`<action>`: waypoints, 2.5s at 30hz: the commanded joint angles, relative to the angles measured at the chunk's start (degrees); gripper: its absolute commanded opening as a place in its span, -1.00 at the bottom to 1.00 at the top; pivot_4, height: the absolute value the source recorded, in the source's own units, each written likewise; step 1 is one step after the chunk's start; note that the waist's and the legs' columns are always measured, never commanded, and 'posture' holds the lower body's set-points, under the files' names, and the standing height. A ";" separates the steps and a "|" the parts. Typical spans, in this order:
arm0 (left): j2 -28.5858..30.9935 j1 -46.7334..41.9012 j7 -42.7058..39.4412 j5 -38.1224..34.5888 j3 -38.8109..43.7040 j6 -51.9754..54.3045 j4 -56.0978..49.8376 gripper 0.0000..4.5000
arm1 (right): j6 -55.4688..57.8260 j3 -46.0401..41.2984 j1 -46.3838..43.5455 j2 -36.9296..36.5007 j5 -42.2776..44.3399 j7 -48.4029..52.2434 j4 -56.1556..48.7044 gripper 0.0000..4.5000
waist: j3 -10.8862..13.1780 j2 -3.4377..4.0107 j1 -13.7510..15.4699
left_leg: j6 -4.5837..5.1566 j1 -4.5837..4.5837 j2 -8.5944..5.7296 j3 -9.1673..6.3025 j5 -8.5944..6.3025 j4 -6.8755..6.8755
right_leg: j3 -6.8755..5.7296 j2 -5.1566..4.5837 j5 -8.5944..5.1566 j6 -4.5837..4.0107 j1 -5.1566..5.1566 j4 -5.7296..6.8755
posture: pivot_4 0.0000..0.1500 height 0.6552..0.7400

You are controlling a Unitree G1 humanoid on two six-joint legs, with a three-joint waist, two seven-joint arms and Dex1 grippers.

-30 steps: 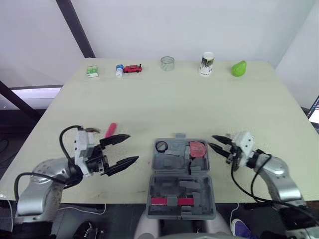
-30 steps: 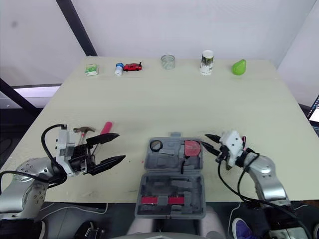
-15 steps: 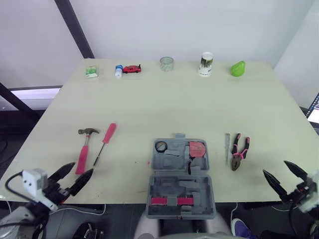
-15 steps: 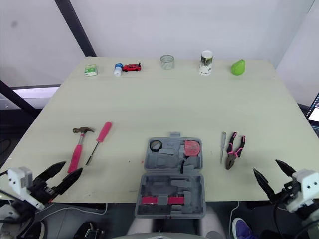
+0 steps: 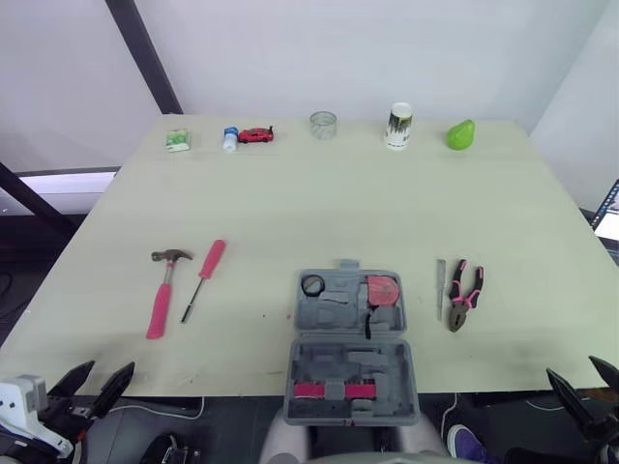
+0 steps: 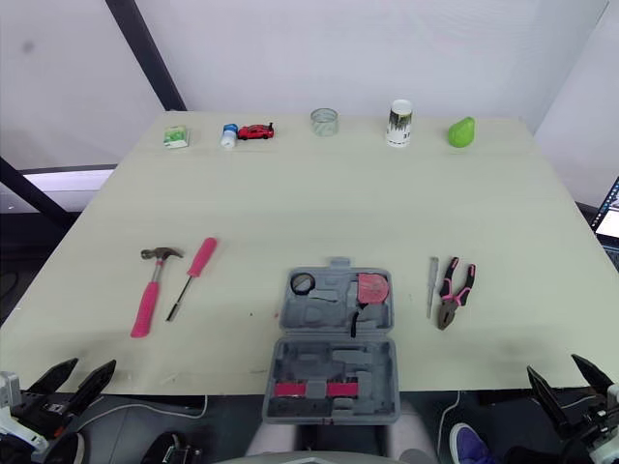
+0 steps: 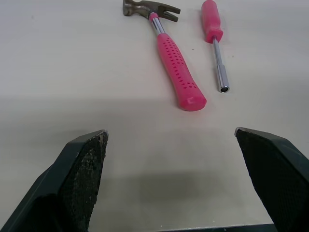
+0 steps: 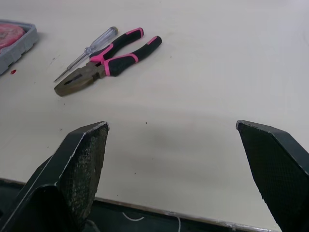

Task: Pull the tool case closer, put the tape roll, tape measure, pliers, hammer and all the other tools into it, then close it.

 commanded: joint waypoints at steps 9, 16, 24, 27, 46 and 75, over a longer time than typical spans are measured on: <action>2.26 -6.00 -1.74 -0.28 -3.72 -0.07 -10.01 1.00 | 7.33 7.27 -4.54 -0.93 -0.90 -5.20 -13.54 0.98 | -0.03 -0.02 0.27 | 0.02 -0.09 0.04 0.07 -0.01 -0.01 | -0.04 0.15 0.11 -0.17 0.02 -0.08 | 1.00 1.00; 3.23 -12.52 -3.77 -0.99 -10.83 4.13 -20.12 1.00 | 16.23 15.38 -10.18 0.76 -6.88 -15.78 -18.80 0.98 | -0.04 -0.02 0.13 | 0.03 -0.08 -0.01 0.46 -0.01 -0.01 | -0.01 0.33 0.13 -0.16 0.04 -0.08 | 1.00 1.00; 5.89 -21.22 -9.09 -0.48 -19.84 6.28 -26.57 1.00 | 24.05 23.05 -17.42 7.20 -15.23 -30.22 -20.77 0.98 | -0.02 0.00 0.07 | 0.04 -0.09 -0.25 0.47 -0.01 -0.02 | 0.05 0.42 0.14 -0.15 0.02 -0.07 | 1.00 1.00; 6.91 -24.03 -11.21 -0.57 -23.61 7.43 -30.02 1.00 | 24.35 25.14 -17.96 9.38 -18.79 -34.18 -19.87 0.98 | -0.01 0.02 0.07 | 0.04 -0.11 -0.26 0.45 -0.01 -0.02 | 0.07 0.45 0.16 -0.10 0.02 -0.08 | 1.00 1.00; 10.73 -36.64 -18.66 -3.54 -34.21 17.11 -40.14 1.00 | 30.35 26.58 -21.41 19.66 -23.08 -47.07 -15.23 0.98 | 0.03 0.07 -0.19 | 0.06 -0.58 -0.25 0.49 -0.01 0.01 | 0.35 0.67 0.26 0.08 -0.52 0.01 | 1.00 1.00; 9.97 -37.37 -18.98 -6.06 -34.60 19.17 -41.80 1.00 | 34.32 26.89 -22.57 21.59 -23.72 -49.94 -17.32 0.98 | 0.03 0.07 -0.15 | 0.06 -0.76 -0.25 0.56 0.00 0.12 | 0.48 0.74 0.25 0.08 -0.80 0.29 | 1.00 1.00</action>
